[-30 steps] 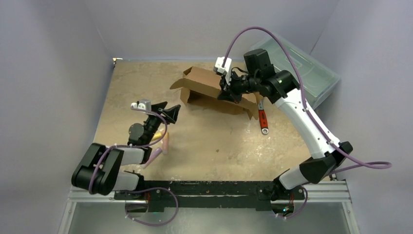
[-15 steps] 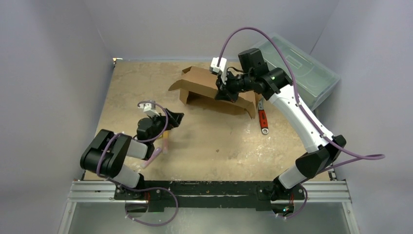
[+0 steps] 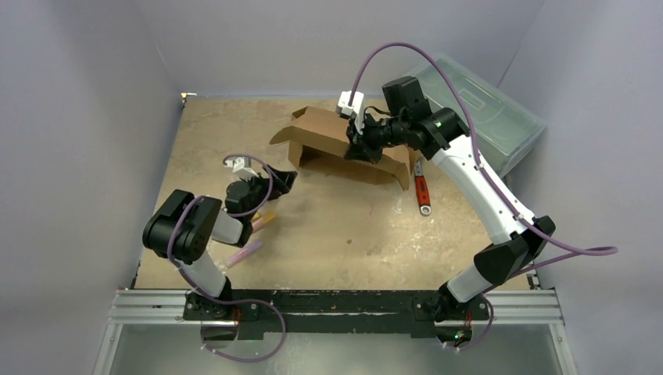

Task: Fold the paper box
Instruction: Fold the paper box at the center of the board.

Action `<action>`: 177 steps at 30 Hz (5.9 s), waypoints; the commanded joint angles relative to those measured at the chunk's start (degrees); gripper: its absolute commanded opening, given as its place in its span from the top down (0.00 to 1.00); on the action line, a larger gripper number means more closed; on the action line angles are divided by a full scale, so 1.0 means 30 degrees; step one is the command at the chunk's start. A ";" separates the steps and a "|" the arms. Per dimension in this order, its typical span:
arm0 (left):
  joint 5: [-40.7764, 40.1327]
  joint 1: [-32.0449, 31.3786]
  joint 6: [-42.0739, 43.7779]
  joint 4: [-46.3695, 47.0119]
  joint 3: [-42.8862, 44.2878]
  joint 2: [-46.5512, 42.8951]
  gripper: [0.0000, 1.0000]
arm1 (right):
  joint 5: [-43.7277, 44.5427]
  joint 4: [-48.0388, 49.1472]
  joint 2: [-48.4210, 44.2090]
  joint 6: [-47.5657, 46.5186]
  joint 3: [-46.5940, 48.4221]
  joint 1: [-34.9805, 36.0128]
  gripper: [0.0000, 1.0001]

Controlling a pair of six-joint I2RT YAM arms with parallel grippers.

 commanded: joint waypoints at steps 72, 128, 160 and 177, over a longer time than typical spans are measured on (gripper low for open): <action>-0.6652 -0.3285 1.1281 -0.4391 0.0269 -0.6939 0.15 | -0.2771 0.0867 0.0850 0.2669 0.1287 -0.0154 1.00; -1.2468 -0.4937 1.4466 0.3437 0.6699 0.3768 0.69 | -0.4156 0.1403 0.0653 0.3761 0.0998 -0.0723 1.00; -0.5916 -0.6965 0.7786 -1.5562 0.5723 -0.9078 1.00 | -0.4096 -0.0358 -0.4740 0.6084 -0.0253 -0.0855 1.00; -0.5160 -0.7071 0.6533 -1.9507 0.6819 -0.9608 1.00 | -0.3232 -0.0563 -0.3429 0.5584 -0.0371 -0.0983 1.00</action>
